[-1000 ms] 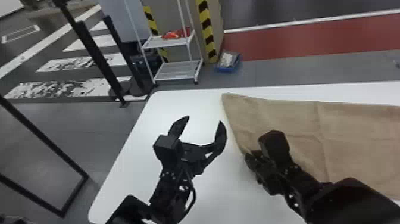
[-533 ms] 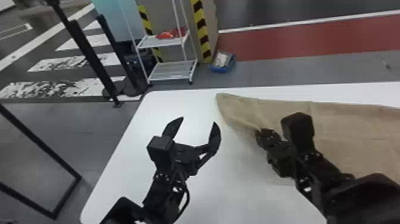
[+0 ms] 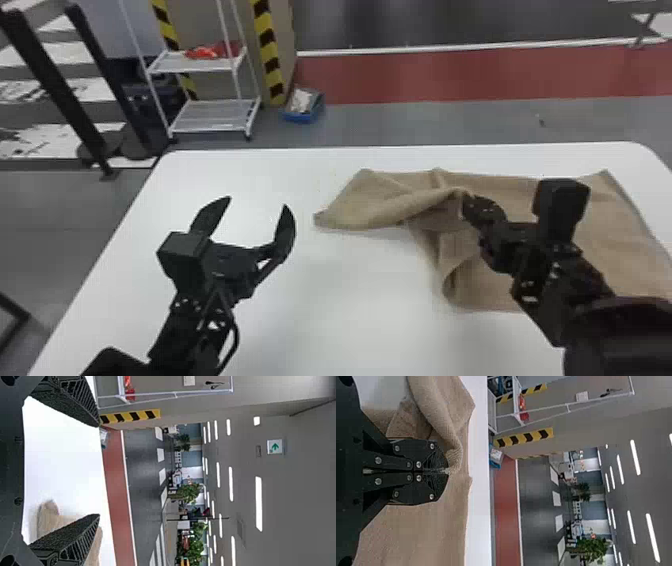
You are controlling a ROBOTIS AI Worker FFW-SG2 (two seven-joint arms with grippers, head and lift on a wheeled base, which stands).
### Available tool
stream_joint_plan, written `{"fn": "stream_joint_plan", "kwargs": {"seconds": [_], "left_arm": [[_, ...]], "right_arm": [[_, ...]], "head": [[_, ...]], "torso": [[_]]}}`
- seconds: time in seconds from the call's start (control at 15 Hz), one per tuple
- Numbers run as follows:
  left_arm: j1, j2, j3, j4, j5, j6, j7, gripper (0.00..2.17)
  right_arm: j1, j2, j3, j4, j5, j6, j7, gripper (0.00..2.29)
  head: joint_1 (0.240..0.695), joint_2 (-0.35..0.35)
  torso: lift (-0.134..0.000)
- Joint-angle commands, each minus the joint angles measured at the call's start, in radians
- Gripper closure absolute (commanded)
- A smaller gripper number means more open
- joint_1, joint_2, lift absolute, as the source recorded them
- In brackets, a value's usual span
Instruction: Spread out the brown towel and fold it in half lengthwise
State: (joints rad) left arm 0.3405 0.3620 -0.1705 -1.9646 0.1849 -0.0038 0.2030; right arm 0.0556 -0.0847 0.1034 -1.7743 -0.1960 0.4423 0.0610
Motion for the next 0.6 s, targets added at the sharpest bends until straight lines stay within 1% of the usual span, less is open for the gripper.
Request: {"fn": "stream_joint_plan", "kwargs": {"seconds": [0.0, 0.13, 0.2, 0.27, 0.4, 0.47, 0.53], "left_arm": [[-0.003, -0.002, -0.007, 0.000, -0.005, 0.006, -0.001, 0.07], [-0.003, -0.002, -0.009, -0.005, -0.007, 0.015, -0.001, 0.07], [-0.001, -0.002, -0.009, -0.007, -0.007, 0.015, -0.001, 0.07], [-0.001, -0.002, -0.009, -0.007, -0.008, 0.015, -0.001, 0.07], [0.000, -0.003, -0.009, -0.007, -0.007, 0.015, -0.001, 0.07], [0.000, -0.003, -0.009, -0.005, -0.007, 0.015, -0.001, 0.07], [0.000, -0.005, -0.011, -0.003, -0.007, 0.015, -0.001, 0.07]], "right_arm": [[0.020, -0.001, -0.041, 0.053, -0.033, -0.053, -0.024, 1.48], [0.021, -0.003, -0.067, 0.084, -0.062, -0.050, -0.061, 1.48], [0.023, -0.003, -0.071, 0.090, -0.062, -0.035, -0.066, 1.47], [0.026, -0.003, -0.076, 0.093, -0.062, -0.035, -0.079, 1.33], [0.063, -0.004, -0.087, 0.052, -0.057, -0.075, -0.072, 0.48], [0.076, -0.007, -0.088, 0.024, -0.059, -0.081, -0.063, 0.23], [0.098, -0.013, -0.090, -0.008, -0.059, -0.118, -0.055, 0.07]], "head": [[0.695, 0.073], [0.695, 0.050], [0.695, 0.024], [0.695, 0.015], [0.695, 0.001], [0.695, -0.003], [0.695, -0.006]], "torso": [[-0.128], [-0.128], [-0.128], [-0.128], [-0.128], [-0.128], [-0.128]]}}
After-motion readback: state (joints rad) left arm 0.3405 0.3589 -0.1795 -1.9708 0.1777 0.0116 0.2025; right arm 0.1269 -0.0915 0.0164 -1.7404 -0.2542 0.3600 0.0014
